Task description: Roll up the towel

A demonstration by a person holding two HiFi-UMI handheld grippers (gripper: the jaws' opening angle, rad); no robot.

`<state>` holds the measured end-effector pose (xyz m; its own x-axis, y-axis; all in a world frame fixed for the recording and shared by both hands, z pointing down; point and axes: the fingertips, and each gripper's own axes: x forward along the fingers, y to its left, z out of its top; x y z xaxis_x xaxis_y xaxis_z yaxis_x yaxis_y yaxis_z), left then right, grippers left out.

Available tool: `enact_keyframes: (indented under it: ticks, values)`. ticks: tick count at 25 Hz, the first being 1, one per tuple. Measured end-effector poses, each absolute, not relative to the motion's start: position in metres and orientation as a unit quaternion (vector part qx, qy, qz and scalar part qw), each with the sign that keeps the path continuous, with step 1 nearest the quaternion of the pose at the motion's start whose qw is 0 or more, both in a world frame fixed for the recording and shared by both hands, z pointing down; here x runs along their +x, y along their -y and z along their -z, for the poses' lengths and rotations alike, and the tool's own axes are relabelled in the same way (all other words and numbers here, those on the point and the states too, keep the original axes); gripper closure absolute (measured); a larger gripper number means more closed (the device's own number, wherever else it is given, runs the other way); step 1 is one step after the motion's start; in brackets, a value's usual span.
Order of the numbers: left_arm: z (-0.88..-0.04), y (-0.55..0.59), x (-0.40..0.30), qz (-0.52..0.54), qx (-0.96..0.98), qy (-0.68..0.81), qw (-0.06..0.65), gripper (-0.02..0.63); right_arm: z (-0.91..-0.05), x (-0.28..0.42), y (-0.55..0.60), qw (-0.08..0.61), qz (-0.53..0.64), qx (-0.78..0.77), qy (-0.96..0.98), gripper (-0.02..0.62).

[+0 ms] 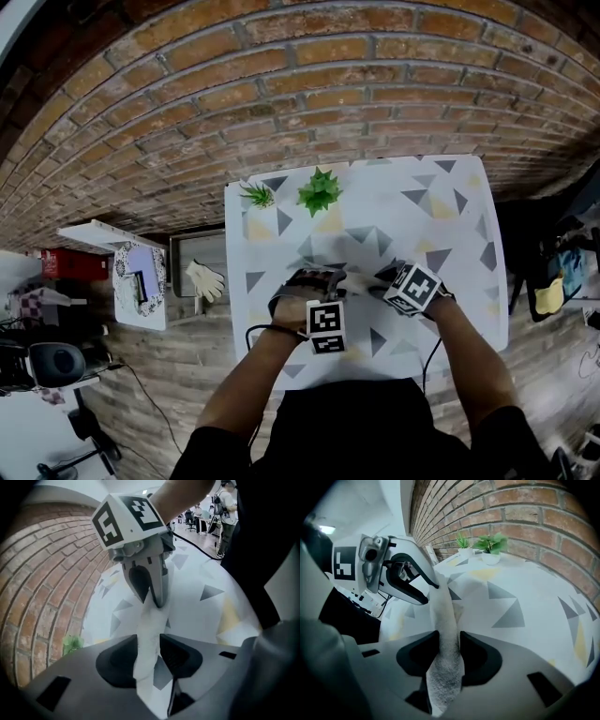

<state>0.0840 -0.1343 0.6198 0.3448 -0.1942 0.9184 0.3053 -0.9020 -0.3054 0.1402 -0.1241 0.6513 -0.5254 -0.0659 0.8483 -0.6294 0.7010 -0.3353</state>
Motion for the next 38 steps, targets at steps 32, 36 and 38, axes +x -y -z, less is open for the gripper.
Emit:
enact_keyframes:
  ticks: [32, 36, 38]
  values:
    - [-0.539, 0.104, 0.024, 0.313, -0.936, -0.154, -0.038, 0.527, -0.533, 0.119, 0.053, 0.228, -0.259, 0.517, 0.784, 0.578]
    - [-0.526, 0.081, 0.008, 0.280, -0.941, -0.170, -0.083, 0.560, -0.515, 0.114, 0.036, 0.201, -0.255, 0.520, 0.790, 0.578]
    - [-0.517, 0.072, 0.003, 0.258, -0.943, -0.184, -0.098, 0.569, -0.509, 0.116, 0.031, 0.191, -0.248, 0.521, 0.794, 0.578]
